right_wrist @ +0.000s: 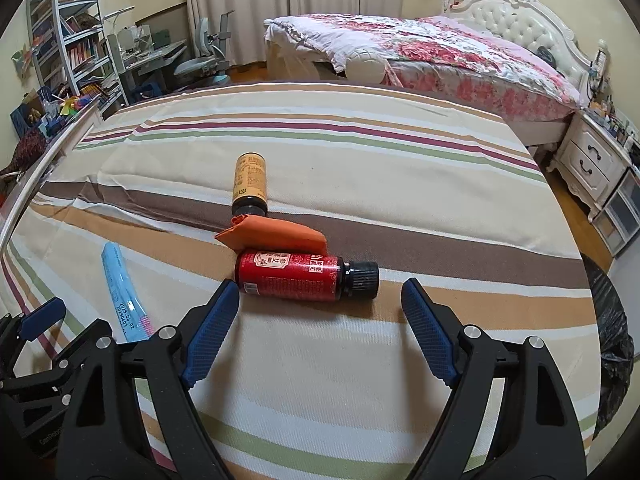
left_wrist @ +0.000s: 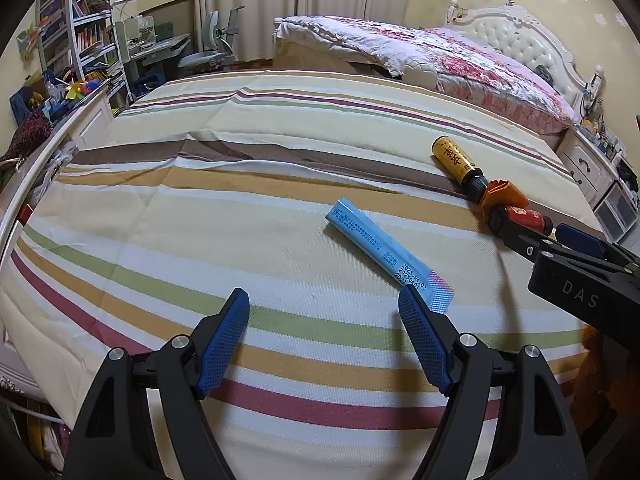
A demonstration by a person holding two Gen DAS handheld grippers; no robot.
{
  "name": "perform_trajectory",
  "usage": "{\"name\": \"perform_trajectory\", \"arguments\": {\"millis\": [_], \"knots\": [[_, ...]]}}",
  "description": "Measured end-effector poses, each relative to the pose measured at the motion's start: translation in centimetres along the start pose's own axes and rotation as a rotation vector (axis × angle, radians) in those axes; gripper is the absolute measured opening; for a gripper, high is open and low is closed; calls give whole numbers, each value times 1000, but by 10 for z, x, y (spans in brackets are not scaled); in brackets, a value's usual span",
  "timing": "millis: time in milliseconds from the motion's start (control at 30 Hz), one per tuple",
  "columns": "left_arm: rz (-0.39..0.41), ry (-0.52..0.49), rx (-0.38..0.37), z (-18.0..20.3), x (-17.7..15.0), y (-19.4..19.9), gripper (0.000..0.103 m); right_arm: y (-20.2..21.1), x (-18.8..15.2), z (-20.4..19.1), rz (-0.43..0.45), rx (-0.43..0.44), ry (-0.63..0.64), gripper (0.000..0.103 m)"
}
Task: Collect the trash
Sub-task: 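Grasp the red bottle with the right gripper while the left grasps the blue tube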
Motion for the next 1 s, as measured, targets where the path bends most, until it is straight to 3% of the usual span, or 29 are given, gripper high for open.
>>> {"name": "perform_trajectory", "arguments": {"millis": [333, 467, 1000], "knots": [[-2, 5, 2, -2, 0, 0, 75, -7, 4, -4, 1, -14, -19, 81], [-1, 7, 0, -3, 1, 0, 75, -6, 3, -2, 3, -23, -15, 73], [-5, -7, -3, 17, 24, -12, 75, 6, -9, 31, 10, -54, -44, 72]]}}
Point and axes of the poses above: each gripper's, at about its wrist camera, not at the fingertips, and y roughly against the way its jaws point, z to its right, x to its top, the point moved 4 cm from there along -y, roughly the way its jaws point, and after that the axes turned 14 degrees about -y, right-handed, at the moved point
